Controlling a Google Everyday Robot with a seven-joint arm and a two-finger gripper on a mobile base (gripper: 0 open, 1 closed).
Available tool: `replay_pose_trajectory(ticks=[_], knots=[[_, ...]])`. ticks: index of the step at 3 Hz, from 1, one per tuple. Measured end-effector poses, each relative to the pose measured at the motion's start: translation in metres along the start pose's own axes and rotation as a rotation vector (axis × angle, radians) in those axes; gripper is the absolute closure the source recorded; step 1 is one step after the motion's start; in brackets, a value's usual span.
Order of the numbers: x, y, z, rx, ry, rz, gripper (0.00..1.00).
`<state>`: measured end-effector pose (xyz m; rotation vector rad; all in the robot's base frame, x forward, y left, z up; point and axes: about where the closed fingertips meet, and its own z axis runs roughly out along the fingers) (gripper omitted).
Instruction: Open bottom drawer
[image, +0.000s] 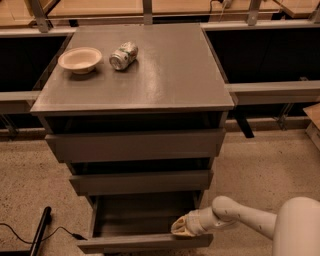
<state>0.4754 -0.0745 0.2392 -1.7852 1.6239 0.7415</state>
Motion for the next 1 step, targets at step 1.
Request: replay_pose_trajectory(ticks=[1], knots=[[-0.0006, 0.0012, 0.002, -0.003, -0.002, 0.001, 0.82]])
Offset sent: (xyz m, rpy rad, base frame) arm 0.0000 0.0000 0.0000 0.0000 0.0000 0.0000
